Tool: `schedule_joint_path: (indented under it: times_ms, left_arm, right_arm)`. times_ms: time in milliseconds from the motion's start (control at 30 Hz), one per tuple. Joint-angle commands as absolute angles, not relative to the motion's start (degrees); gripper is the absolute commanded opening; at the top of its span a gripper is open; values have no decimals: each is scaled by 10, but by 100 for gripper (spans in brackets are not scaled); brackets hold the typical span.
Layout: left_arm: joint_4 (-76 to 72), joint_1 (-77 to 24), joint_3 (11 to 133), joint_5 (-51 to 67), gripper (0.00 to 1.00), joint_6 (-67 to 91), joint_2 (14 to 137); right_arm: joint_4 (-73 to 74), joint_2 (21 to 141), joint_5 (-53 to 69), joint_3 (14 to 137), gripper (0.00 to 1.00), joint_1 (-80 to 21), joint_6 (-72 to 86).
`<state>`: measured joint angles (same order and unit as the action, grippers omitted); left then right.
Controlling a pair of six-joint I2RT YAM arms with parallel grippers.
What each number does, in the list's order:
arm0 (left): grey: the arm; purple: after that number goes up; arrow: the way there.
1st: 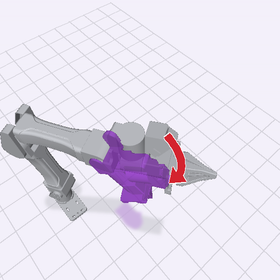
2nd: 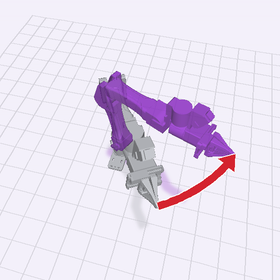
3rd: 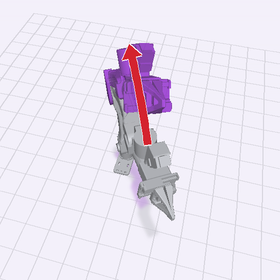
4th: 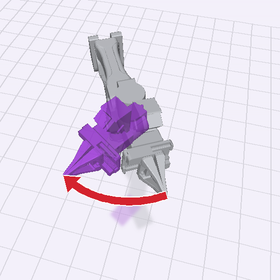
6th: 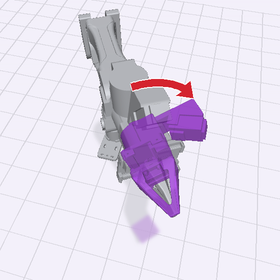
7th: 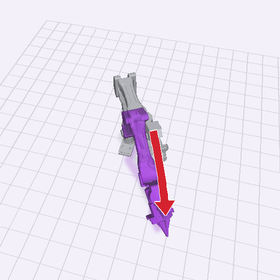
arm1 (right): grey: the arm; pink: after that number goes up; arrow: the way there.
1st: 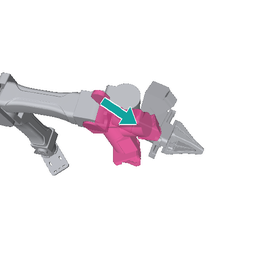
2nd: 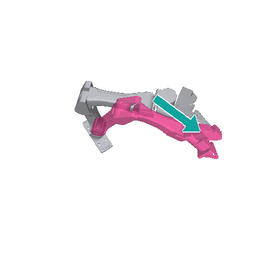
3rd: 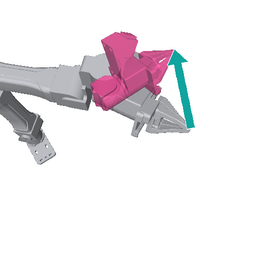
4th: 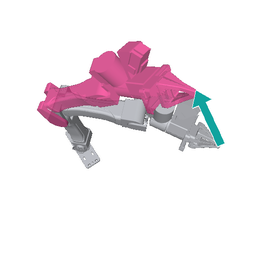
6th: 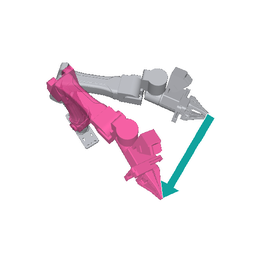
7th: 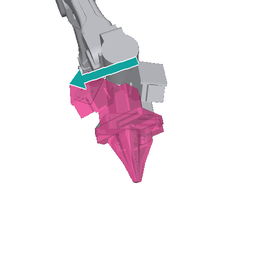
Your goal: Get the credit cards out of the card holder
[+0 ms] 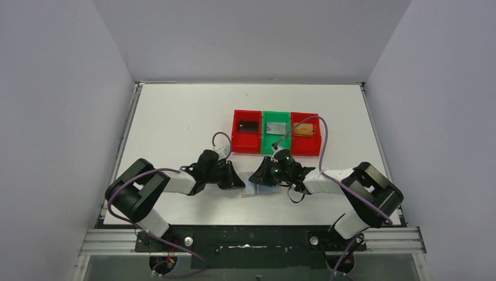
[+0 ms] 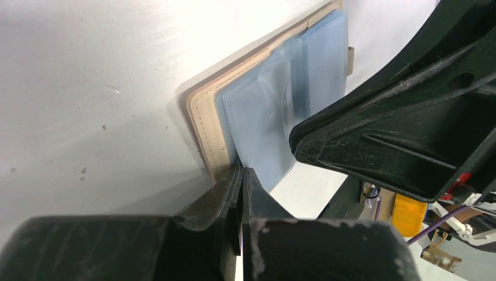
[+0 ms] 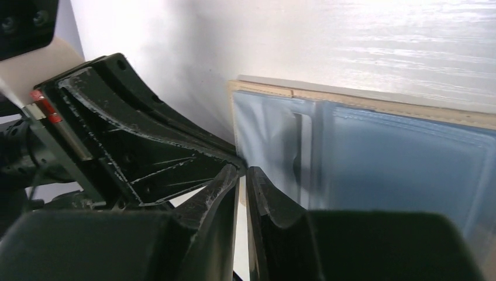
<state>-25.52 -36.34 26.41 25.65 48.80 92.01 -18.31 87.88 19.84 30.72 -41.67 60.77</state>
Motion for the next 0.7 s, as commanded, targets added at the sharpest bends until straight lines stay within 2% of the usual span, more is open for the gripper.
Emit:
schedule_joint_path:
  times_ms: [0, 100, 200, 300, 467, 667]
  left_arm:
    - [-256, -367, 269, 237, 0, 475, 932]
    - [-255, -367, 269, 234, 0, 475, 934]
    - [-250, -368, 266, 228, 0, 475, 931]
    - [-257, -367, 260, 233, 0, 479, 928]
    - [-293, -366, 257, 266, 0, 512, 918]
    - [-277, -367, 292, 297, 0, 515, 888]
  right_arm:
    - [-238, 884, 226, 316, 14, -415, 607]
    - [-227, 876, 221, 315, 18, -415, 606]
    - [-126, 845, 160, 325, 20, -417, 587]
    - [-73, 805, 121, 314, 28, -419, 593]
    - [-31, 756, 74, 286, 35, -427, 603]
    - [62, 726, 4, 318, 36, -425, 569]
